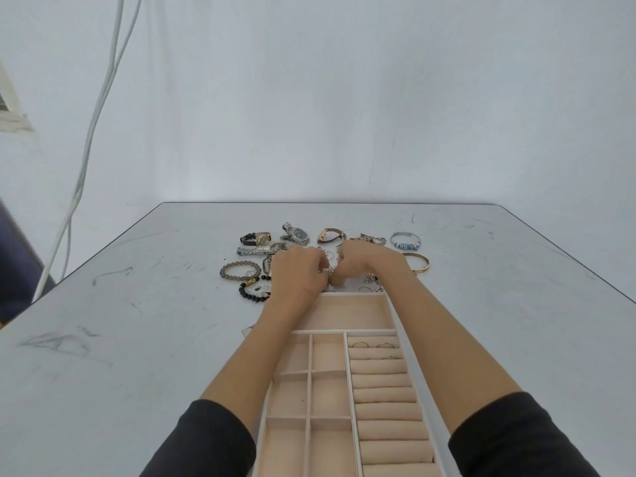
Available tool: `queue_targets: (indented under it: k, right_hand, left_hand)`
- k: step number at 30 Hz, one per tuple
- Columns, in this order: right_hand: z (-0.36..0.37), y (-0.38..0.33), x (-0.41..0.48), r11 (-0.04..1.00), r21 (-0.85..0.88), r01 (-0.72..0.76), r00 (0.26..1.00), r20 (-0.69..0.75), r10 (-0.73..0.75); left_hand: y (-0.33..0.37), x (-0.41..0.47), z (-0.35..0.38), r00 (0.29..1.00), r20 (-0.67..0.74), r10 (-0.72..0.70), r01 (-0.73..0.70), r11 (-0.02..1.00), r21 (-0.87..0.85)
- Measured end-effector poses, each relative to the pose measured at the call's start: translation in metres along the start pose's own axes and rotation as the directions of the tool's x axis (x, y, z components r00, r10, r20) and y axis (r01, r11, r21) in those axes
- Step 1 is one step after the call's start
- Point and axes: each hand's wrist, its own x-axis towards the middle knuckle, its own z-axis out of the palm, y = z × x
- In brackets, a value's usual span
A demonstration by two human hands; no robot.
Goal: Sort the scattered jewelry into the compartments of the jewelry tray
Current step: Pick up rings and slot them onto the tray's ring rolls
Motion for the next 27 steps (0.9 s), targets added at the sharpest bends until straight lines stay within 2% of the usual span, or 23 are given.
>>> queue_targets:
  k: [6, 11, 15, 21, 25, 27]
  right_hand:
    - [-0.006, 0.011, -0.010, 0.981, 0.183, 0.068, 0.997, -0.042, -0.061]
    - [-0.008, 0.027, -0.025, 0.929, 0.350, 0.123, 0.979, -0.199, -0.055]
    - [-0.007, 0.037, -0.044, 0.863, 0.461, 0.209, 0.936, -0.349, -0.040]
    - [0.010, 0.048, -0.096, 0.713, 0.603, 0.359, 0.887, -0.458, -0.059]
    - [0.018, 0.046, -0.127, 0.682, 0.630, 0.371, 0.886, -0.460, -0.058]
    - [0.021, 0.044, -0.141, 0.658, 0.645, 0.388, 0.880, -0.472, -0.056]
  left_hand:
    - [0.001, -0.002, -0.005, 1.000, -0.024, 0.018, -0.019, 0.999, -0.041]
    - [-0.002, -0.010, -0.014, 0.998, -0.051, -0.043, 0.026, 0.955, -0.297]
    - [-0.006, -0.022, -0.023, 0.994, -0.100, -0.041, -0.010, 0.886, -0.463]
    - [-0.003, -0.053, -0.042, 0.991, -0.110, 0.073, -0.125, 0.791, -0.598]
    - [0.004, -0.078, -0.051, 0.992, -0.075, 0.102, -0.126, 0.737, -0.664]
    - [0.008, -0.085, -0.053, 0.986, -0.039, 0.164, -0.144, 0.699, -0.701]
